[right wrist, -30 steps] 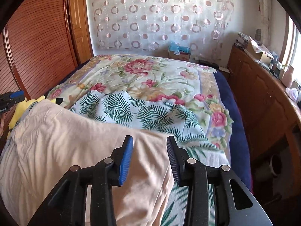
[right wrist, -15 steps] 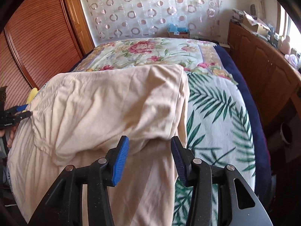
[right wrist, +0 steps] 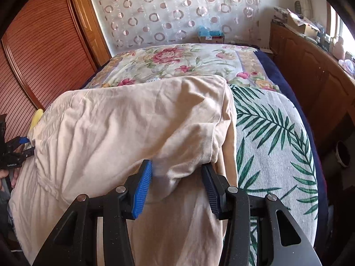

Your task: Fold small clothes

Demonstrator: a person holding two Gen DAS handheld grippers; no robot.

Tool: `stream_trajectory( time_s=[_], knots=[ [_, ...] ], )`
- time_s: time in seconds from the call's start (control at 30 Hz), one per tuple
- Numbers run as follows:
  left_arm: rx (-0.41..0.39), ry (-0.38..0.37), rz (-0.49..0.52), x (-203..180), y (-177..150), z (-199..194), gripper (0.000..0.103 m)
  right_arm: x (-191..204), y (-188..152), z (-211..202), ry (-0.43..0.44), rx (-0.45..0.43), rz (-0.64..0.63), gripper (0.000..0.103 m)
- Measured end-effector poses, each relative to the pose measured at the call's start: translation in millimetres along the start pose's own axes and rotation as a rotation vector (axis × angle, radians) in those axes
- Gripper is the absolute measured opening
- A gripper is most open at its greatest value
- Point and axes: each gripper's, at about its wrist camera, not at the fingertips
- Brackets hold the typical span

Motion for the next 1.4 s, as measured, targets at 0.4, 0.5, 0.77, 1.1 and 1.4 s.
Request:
stream_trajectory(
  time_s=[0.4, 0.5, 0.77, 1.1, 1.4],
  knots=[
    [-0.013, -0.008, -0.045, 7.1, -1.1, -1.8, 0.089, 20.6, -11.4, 12.3, -0.043, -0.040, -0.057, 0.050],
    [-0.040, -0.033, -0.125, 17.0, 1.2, -10.3, 0.089, 25.5, -10.0, 17.1, -0.052, -0.037, -0.066, 0.050],
    [-0.060, -0.048, -0.228, 27.1, 2.6, -20.4, 0.051, 24.6, -8.8, 16.7, -0.055, -0.036, -0.072, 0.050],
    [-0.014, -0.064, -0.251, 26.2, 3.6, -10.0, 0.040, 24.5, -9.0, 16.8, -0.053, -0.037, -0.071, 0.050],
    [-0.018, -0.057, -0.197, 15.1, 13.4, -8.0, 0.028, 24.2, -9.2, 16.9, -0.052, -0.036, -0.072, 0.050]
  ],
)
Point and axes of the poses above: each gripper's, at about its wrist camera, not at the fingertips, and z roughly the way its jaws point, x to its left, y to its top, and after that the axes turned 3 degrees about -x, right-handed
